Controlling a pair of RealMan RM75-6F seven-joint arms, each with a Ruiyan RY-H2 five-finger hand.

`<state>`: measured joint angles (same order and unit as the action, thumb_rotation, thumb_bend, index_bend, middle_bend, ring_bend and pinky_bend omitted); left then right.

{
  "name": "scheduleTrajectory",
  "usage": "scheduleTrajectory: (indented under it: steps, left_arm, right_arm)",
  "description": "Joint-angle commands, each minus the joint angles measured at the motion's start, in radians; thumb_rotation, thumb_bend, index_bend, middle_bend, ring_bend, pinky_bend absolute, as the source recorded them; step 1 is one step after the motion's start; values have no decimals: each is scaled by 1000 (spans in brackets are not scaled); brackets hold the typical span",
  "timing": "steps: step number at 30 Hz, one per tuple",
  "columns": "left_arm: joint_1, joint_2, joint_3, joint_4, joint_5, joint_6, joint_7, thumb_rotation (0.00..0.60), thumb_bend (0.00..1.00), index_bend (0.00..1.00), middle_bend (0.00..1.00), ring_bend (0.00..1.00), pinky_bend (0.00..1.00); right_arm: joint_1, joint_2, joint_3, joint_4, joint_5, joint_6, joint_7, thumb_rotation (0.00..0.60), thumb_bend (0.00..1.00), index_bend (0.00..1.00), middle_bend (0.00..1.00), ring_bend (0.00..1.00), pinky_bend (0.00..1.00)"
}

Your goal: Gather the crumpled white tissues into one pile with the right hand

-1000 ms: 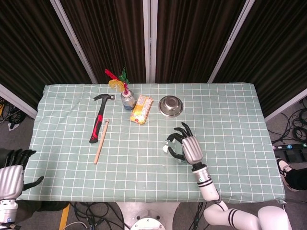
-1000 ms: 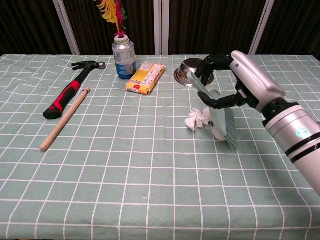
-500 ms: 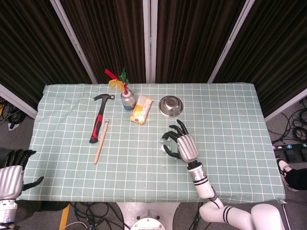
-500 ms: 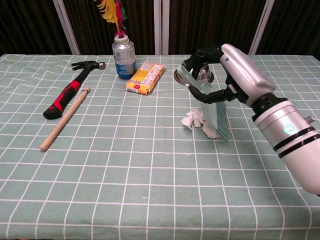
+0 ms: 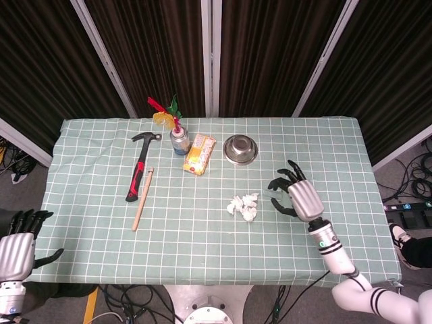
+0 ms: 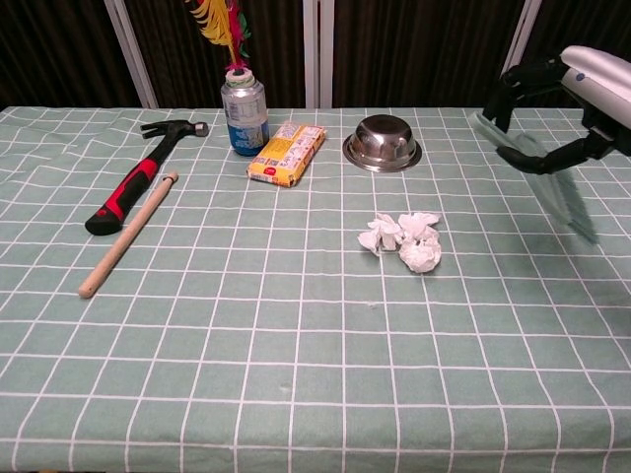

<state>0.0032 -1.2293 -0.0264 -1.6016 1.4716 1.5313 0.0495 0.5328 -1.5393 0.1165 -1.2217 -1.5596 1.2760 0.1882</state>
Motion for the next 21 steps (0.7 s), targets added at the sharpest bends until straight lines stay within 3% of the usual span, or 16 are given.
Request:
scheduleTrajectory:
  steps: [1, 9, 13, 16, 21]
  left_arm:
    - [-1, 0, -1, -6, 1, 1, 7, 600, 116, 195, 169, 92, 68]
    - [-2, 4, -3, -18, -3, 1, 21, 600, 115, 196, 169, 92, 67]
    - [0, 4, -1, -15, -8, -1, 18, 600, 116, 195, 169, 92, 68]
    - [0, 0, -1, -10, -10, -3, 13, 600, 116, 195, 169, 92, 68]
    - [1, -2, -1, -4, -8, -1, 7, 600, 116, 195, 169, 92, 68]
  right_arm:
    - [30, 75, -27, 29, 35, -135, -60, 600, 624, 590, 597, 188, 41]
    - [67, 10, -46, 144, 66, -251, -126, 600, 555, 466, 525, 124, 41]
    - [72, -20, -46, 167, 83, -274, -148, 600, 498, 324, 448, 66, 22]
    - [72, -39, -46, 173, 87, -273, -148, 600, 460, 280, 407, 45, 17]
    - [53, -18, -47, 128, 97, -251, -178, 600, 389, 64, 224, 0, 0]
